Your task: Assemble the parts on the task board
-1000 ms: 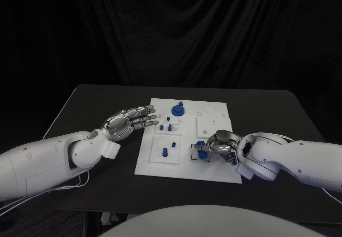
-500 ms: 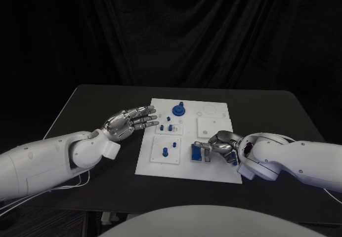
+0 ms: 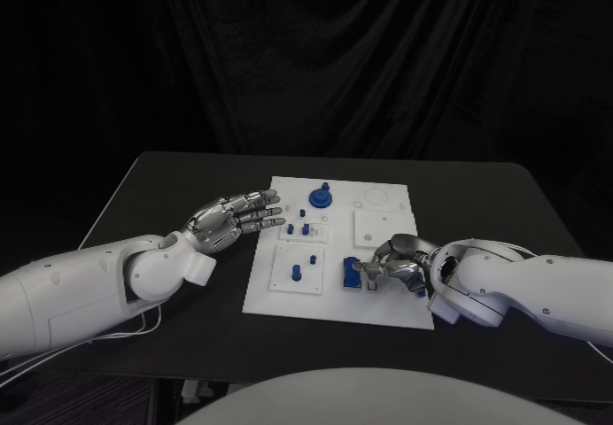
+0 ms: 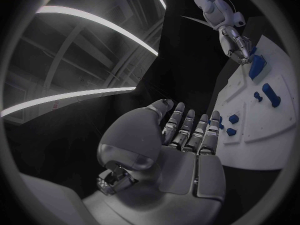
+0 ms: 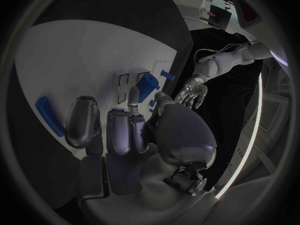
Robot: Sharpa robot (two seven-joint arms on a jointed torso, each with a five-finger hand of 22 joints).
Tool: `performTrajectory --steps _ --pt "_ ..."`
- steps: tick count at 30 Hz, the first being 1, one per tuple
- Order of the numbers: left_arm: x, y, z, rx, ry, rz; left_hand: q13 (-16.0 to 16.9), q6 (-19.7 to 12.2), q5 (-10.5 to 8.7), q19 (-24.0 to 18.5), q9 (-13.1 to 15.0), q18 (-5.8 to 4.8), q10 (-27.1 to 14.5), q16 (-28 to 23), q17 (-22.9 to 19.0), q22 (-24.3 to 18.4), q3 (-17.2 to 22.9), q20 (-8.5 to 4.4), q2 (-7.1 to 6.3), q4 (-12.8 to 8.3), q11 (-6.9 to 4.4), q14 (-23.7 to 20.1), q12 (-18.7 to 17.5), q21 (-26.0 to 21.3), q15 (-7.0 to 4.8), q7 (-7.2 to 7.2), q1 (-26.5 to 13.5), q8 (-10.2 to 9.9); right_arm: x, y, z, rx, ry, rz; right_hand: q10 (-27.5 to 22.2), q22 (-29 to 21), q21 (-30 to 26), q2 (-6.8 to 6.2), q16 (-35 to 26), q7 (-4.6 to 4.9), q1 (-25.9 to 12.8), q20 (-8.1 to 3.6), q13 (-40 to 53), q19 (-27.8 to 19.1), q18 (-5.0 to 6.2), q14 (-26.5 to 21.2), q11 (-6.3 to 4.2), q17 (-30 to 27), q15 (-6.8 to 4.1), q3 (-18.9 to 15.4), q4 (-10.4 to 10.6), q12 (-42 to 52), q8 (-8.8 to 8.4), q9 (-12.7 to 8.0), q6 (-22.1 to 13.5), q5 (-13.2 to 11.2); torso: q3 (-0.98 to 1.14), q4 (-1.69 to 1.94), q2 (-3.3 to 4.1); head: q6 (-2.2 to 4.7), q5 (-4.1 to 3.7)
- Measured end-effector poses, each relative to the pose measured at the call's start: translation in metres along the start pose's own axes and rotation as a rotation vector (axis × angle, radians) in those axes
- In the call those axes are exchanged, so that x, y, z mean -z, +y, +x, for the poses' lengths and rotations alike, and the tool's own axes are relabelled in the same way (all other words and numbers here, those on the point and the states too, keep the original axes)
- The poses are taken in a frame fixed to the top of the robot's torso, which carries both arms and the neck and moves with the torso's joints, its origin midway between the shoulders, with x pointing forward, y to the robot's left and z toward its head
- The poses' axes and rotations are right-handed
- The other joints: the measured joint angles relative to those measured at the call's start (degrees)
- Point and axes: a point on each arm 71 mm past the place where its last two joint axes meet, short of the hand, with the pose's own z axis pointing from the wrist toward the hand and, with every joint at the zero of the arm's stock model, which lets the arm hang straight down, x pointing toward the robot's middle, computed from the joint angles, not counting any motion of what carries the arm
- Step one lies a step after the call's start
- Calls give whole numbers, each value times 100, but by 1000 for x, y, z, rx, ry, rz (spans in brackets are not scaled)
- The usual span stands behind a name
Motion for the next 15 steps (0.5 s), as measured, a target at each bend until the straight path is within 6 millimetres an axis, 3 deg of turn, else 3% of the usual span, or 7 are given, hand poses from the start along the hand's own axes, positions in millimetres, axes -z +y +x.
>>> performTrajectory --steps 3,5,9,15 --pt "0 0 0 0 0 -1 0 0 0 0 0 0 0 0 0 0 0 0 0 0 0 0 0 0 0 0 0 0 0 1 1 10 5 -5 3 0 42 -24 17 -34 196 -21 0 21 0 13 -65 0 -22 -37 -89 0 282 228 -28 -6 2 -3 1 0 -3" --pt "0 0 0 0 1 -1 0 0 0 0 0 0 0 0 0 0 0 0 0 0 0 0 0 0 0 0 0 0 0 1 1 17 9 -7 17 0 42 -29 22 -78 289 -42 0 0 0 -9 -87 0 -52 -85 -137 0 517 434 -72 -136 2 -3 1 0 -5" --pt "0 0 0 1 2 -2 0 0 0 0 0 0 0 0 0 0 0 0 0 0 0 0 0 0 0 0 0 0 -1 2 2 30 17 -9 20 0 81 18 22 -116 336 -75 0 9 0 12 -122 0 -74 -149 -135 0 790 679 -110 -209 2 -3 1 0 -7" --pt "0 0 0 1 2 -3 0 0 0 0 0 0 0 0 0 1 0 0 0 0 0 0 0 0 0 0 0 0 -4 4 4 44 27 -12 1 -1 81 31 22 -137 349 -83 -1 1 0 -6 -143 0 -91 -172 -112 0 926 824 -130 -231 1 -1 1 0 12"
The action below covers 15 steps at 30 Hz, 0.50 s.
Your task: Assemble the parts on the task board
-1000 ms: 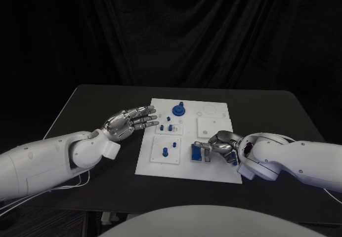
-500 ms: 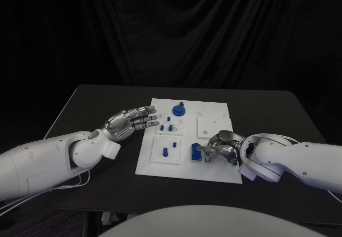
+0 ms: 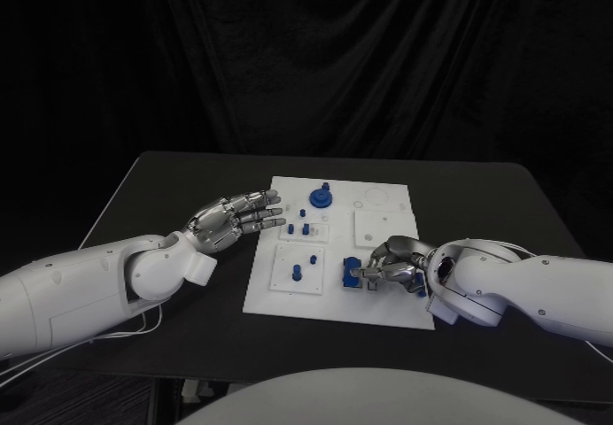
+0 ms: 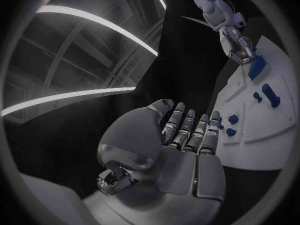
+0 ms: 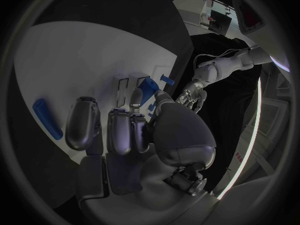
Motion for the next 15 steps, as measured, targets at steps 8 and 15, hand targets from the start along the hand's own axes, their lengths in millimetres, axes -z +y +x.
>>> performTrajectory --steps 8,15 --pt "0 0 0 1 1 -1 0 -53 0 0 0 0 -20 0 0 -10 0 0 0 0 -20 0 0 0 0 -10 0 0 -3 1 -1 8 1 -2 0 0 0 64 0 -63 222 -24 0 17 0 0 -42 0 -39 -12 -69 0 99 130 -63 -22 -7 12 -1 0 9" --pt "0 0 0 1 2 -2 0 -53 0 0 0 0 -20 0 0 -10 0 0 0 0 -20 0 0 0 0 -10 0 0 -4 5 -2 8 -2 -23 21 0 34 157 0 -93 623 -42 0 -1 0 20 -62 0 -58 150 -285 0 170 225 -94 -12 -7 20 -1 0 0"
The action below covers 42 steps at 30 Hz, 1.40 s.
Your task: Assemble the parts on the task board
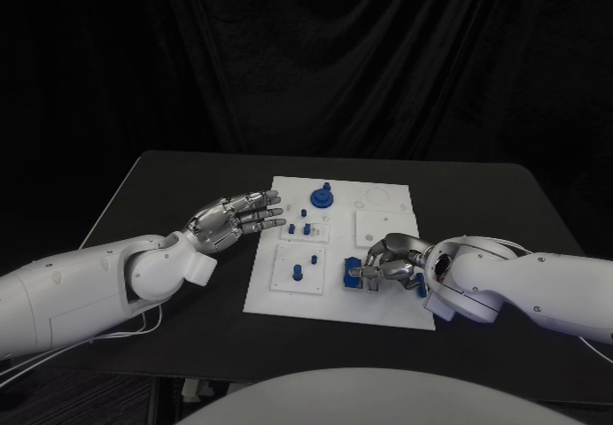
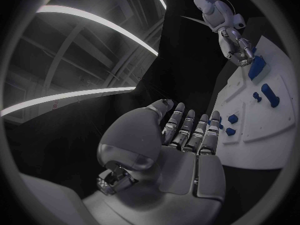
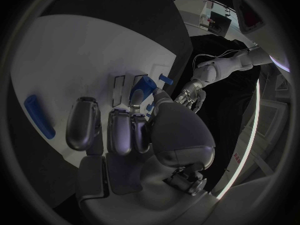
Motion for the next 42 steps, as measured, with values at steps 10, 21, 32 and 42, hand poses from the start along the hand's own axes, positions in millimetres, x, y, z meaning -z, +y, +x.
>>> performTrajectory --steps 10,21,32,42 --pt "0 0 0 0 1 -1 0 0 0 0 0 0 0 0 0 0 32 0 -23 -1 -1 0 0 0 0 0 -23 0 0 3 0 0 1 -32 -20 0 20 169 0 -17 380 -21 0 21 0 0 -20 0 0 5 -28 0 0 48 -61 -418 1 -5 5 0 16" --pt "0 1 0 1 3 -4 0 0 0 0 0 0 -1 0 0 1 32 0 -23 -1 -1 0 0 0 0 0 -23 0 2 4 0 -2 1 -52 -21 -1 20 163 28 2 433 -21 1 21 -1 0 -19 0 0 217 -239 0 0 51 -81 -470 4 -12 8 0 22" --pt "0 1 0 2 5 -8 0 0 0 0 0 0 -1 0 0 -5 48 0 -6 15 -1 0 0 0 0 0 -41 0 3 3 -1 -3 -3 -67 -22 -1 197 199 124 2 546 -21 20 21 0 0 -18 0 0 324 -346 10 0 74 -81 -543 4 -14 7 0 39" --pt "0 1 0 3 6 -12 0 0 0 0 1 0 -1 0 0 -4 48 0 6 15 -1 0 0 0 0 0 -52 0 7 1 2 -8 -3 -77 -21 -1 393 50 221 2 444 -21 -4 21 0 -16 -18 0 -15 197 -218 18 116 211 -81 -953 4 -8 4 0 26"
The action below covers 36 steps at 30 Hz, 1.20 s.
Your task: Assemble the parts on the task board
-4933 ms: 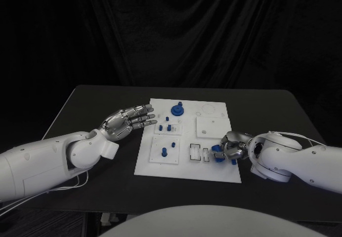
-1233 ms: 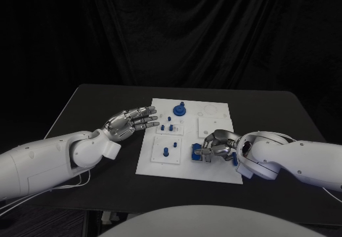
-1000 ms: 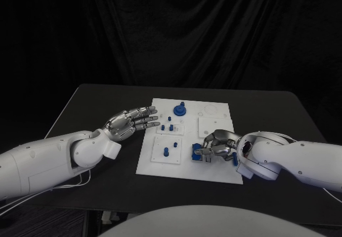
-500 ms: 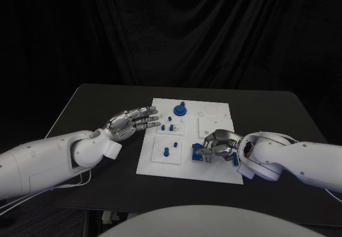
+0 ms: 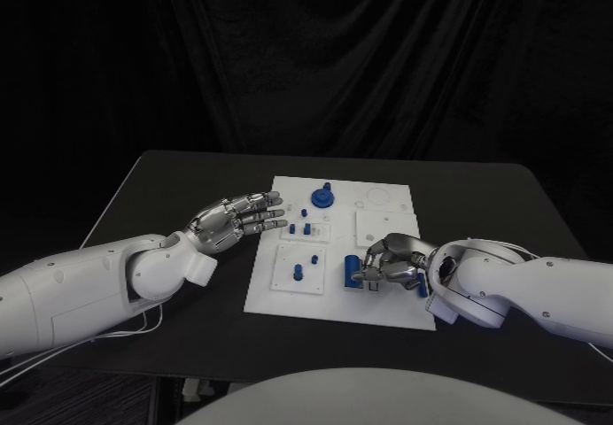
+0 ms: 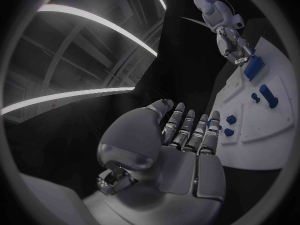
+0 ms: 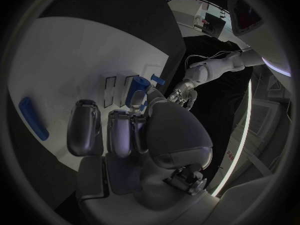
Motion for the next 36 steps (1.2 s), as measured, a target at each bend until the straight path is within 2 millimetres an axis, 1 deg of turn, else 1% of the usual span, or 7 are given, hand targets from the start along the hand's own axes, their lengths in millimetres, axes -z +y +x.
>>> performTrajectory --steps 6,10,22,26,30,31,36 --pt "0 0 0 1 0 -1 0 0 0 0 0 0 0 0 0 0 0 0 0 0 0 0 0 0 0 0 0 0 3 0 3 -4 -1 -13 0 0 61 -63 36 -21 -70 -17 8 -17 0 0 0 0 0 -45 44 0 62 60 21 -122 0 1 -1 0 5" --pt "1 0 0 1 1 -1 0 0 0 0 0 0 0 0 0 0 0 0 0 0 0 0 0 0 0 0 0 0 5 1 3 -3 -11 -26 0 0 128 -32 36 -21 -100 -20 9 -20 0 0 0 0 0 -86 52 0 99 91 21 -161 0 2 -4 0 14" --pt "1 1 -1 2 1 -2 0 0 0 0 0 0 0 0 0 1 0 0 0 0 0 0 0 0 0 0 0 0 8 1 3 4 -31 -45 2 0 155 -32 35 -21 -100 -20 9 -20 0 0 -2 0 0 -102 68 0 122 130 63 -161 0 -2 -4 0 0" --pt "1 1 -1 2 1 -3 0 0 0 0 0 0 0 0 0 1 0 0 0 0 0 0 0 0 0 0 0 0 8 -1 1 4 -45 -41 21 5 155 19 36 -21 -151 -20 8 -20 0 2 -22 0 -2 -100 70 1 122 145 63 -99 1 -2 -3 0 2" --pt "1 0 -1 2 0 -3 0 0 0 0 0 0 0 0 0 1 0 0 0 0 0 0 0 0 0 0 0 0 8 -3 -1 4 -55 -40 22 4 155 19 35 -21 -151 -20 8 -20 0 21 -21 0 -21 -94 94 1 122 145 63 -98 1 -3 -2 0 9" --pt "2 0 -1 2 -1 -3 2 0 0 0 0 0 19 0 0 1 26 0 0 7 19 0 0 0 0 0 0 0 8 -3 -1 3 -57 -40 21 4 155 19 35 -21 -151 -20 8 -20 0 22 -22 0 -21 -108 108 1 122 151 63 -99 0 -3 -2 0 9" --pt "2 0 -2 1 -2 -4 6 0 0 0 0 0 22 0 0 1 33 0 0 1 22 0 0 0 0 0 0 0 9 -2 -1 3 -58 -41 21 4 154 23 35 -21 -147 -20 8 -20 0 22 -21 0 -21 -108 108 1 122 158 63 -91 -3 -3 -3 0 -8"
